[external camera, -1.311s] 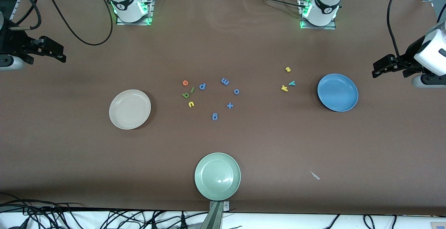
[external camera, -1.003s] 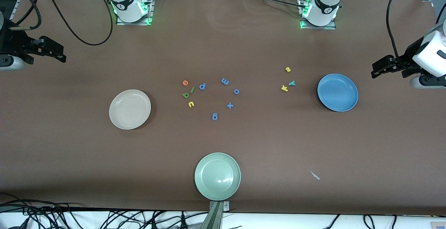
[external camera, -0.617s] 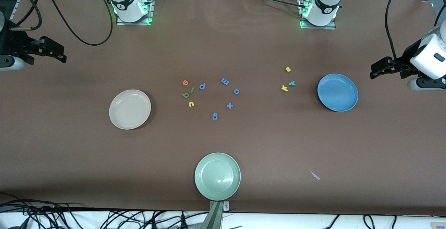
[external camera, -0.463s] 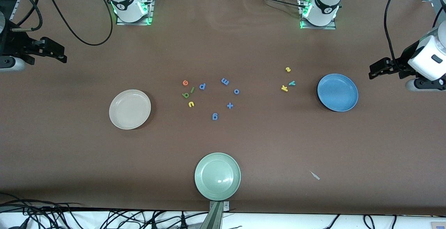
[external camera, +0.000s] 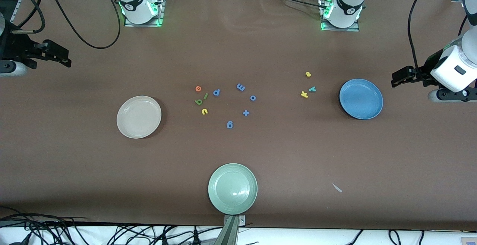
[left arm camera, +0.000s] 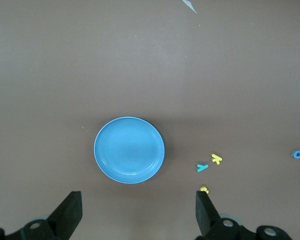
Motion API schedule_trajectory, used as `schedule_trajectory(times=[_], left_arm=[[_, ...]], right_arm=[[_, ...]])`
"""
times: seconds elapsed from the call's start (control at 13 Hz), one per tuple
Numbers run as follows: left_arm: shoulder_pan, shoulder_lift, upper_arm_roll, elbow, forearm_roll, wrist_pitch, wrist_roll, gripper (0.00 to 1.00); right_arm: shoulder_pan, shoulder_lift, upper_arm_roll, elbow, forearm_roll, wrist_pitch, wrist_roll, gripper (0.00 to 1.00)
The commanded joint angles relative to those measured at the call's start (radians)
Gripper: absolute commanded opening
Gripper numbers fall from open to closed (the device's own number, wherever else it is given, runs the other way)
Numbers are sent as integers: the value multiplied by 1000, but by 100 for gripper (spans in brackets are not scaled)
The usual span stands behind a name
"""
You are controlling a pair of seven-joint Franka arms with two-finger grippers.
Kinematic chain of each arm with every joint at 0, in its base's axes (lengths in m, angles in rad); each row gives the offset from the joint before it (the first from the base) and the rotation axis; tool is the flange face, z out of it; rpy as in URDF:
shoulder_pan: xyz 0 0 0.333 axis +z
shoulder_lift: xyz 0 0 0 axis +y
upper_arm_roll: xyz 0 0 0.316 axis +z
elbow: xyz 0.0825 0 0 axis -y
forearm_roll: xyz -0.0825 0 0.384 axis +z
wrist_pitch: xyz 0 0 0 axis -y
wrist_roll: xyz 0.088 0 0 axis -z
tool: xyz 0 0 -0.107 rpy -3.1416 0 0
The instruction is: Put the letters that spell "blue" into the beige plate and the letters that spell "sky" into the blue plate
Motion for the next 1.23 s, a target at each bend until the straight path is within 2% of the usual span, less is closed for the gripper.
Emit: schedule_trajectory(times=[0.0, 0.23, 0.46, 0.62, 0.77, 1.0, 1.16], left_arm=[[-1, -1, -2, -12, 14, 7, -7, 100], [0, -5, -4, -59, 16, 57, -11, 100], [-12, 28, -2, -88, 12, 103, -147, 100], [-12, 44, -4, -102, 16, 123, -172, 100], [-13, 36, -5, -160, 17, 184, -219, 100], [-10, 7, -55, -301, 17, 319, -334, 99], [-10, -4, -77, -355, 16, 376, -397, 99]], right_arm=[[-10, -4, -20, -5, 2, -11, -22, 100], [-10, -6, -20, -3, 2, -25, -23, 100], [-13, 3, -31, -3, 14, -20, -22, 100], [-12, -1, -25, -3, 16, -28, -20, 100], [-10, -1, -23, -2, 10, -28, -20, 100], [-7, -1, -25, 1, 2, -20, -11, 100], [-1, 0, -23, 3, 2, -17, -9, 100]])
